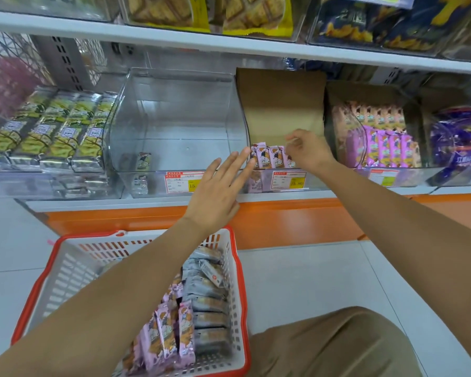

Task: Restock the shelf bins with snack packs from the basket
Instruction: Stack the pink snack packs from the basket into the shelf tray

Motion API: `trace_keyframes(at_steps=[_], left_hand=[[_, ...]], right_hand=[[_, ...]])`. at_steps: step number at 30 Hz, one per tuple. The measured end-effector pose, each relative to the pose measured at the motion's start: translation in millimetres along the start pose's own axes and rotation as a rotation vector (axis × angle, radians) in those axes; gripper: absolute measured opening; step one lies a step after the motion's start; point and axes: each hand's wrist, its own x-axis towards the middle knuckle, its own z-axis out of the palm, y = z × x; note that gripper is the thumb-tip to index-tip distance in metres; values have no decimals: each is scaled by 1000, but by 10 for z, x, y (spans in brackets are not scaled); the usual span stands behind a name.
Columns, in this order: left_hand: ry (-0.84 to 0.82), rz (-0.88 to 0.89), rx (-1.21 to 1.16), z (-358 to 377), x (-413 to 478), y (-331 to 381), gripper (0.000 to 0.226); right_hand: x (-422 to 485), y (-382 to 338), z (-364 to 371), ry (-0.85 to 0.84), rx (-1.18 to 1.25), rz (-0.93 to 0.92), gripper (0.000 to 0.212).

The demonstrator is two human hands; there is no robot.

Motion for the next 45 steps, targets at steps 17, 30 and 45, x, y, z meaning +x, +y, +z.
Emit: trace_keyframes(at_steps=[17,30,45], left_hand=[[-339,-326,73,309,-1767,-678,74],[-630,-485,14,1132,-2130,-1110,80],[-571,-526,-41,1113,-2068,-1065,80]], right_hand=[[-1709,-722,1664,-186,342,-398,21],[-2349,-459,2885,-704,-83,-329,36],[-2257,-504,2767,-669,135,-218,32]])
